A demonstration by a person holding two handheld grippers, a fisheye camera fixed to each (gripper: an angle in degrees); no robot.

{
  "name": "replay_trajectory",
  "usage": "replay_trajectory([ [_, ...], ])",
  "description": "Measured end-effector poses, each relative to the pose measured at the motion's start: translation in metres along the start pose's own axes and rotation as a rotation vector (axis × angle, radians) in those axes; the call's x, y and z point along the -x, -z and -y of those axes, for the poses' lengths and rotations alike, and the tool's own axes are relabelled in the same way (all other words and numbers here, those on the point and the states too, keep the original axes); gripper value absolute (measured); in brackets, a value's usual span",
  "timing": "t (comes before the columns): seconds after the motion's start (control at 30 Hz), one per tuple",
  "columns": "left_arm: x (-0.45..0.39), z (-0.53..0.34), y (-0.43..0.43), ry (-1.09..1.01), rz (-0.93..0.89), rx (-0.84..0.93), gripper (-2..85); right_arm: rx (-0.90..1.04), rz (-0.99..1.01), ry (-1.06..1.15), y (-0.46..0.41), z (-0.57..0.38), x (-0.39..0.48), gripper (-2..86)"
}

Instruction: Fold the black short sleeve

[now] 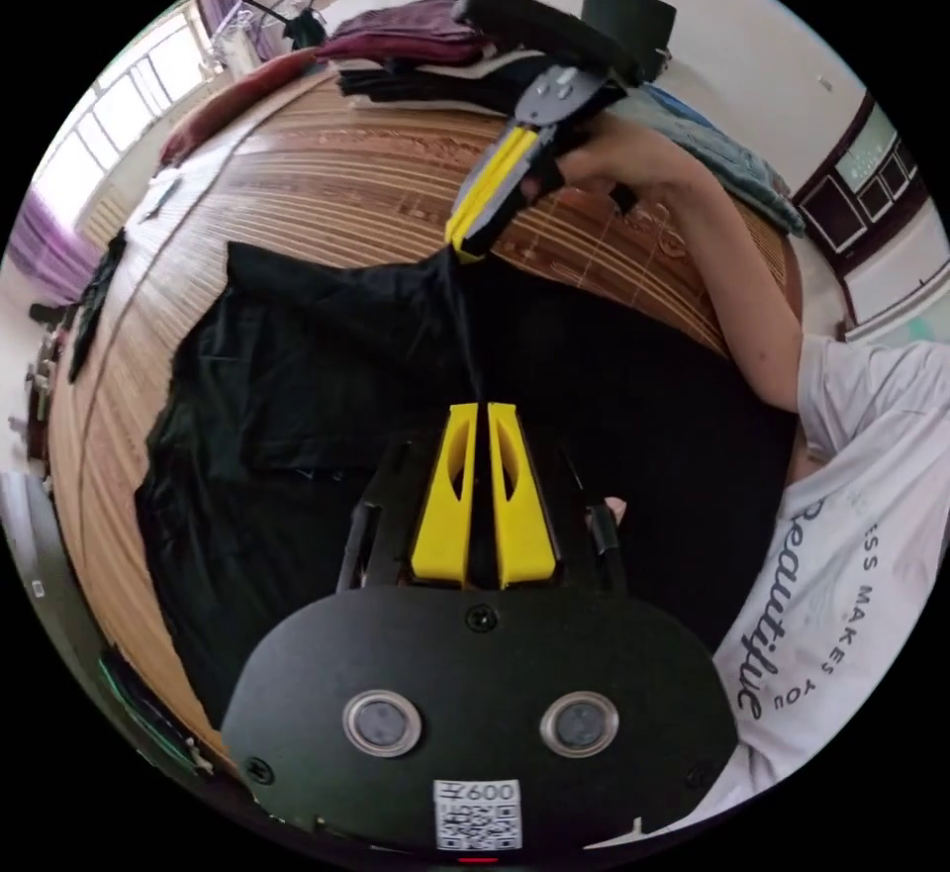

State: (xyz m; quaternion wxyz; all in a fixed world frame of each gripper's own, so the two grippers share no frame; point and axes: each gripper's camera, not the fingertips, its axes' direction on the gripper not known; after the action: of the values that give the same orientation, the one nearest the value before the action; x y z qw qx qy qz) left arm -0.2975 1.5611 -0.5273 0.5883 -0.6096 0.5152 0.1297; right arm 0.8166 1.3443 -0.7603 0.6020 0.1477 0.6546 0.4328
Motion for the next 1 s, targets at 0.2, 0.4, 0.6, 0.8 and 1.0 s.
replay_trajectory([
  [0.2,0.064,-0.039,0.072,0.376,0.224,-0.337,9.4,0.001,0.012,-0.006,0.010,0.014,-0.024,-0.8],
  [0.4,0.063,-0.016,0.045,0.405,0.215,-0.205,9.1,-0.001,0.022,-0.008,0.020,0.028,-0.044,-0.9],
  [0.6,0.001,0.010,0.034,0.340,0.278,-0.163,3.4,-0.004,0.039,-0.022,0.030,0.041,-0.064,-0.9],
  [0.8,-0.057,0.023,0.076,0.309,0.384,-0.155,2.0,-0.013,0.093,-0.061,0.040,0.051,-0.087,-0.8],
  [1.0,-0.077,0.017,0.155,0.384,0.354,-0.179,1.7,-0.013,0.095,-0.059,0.048,0.062,-0.097,-0.8],
])
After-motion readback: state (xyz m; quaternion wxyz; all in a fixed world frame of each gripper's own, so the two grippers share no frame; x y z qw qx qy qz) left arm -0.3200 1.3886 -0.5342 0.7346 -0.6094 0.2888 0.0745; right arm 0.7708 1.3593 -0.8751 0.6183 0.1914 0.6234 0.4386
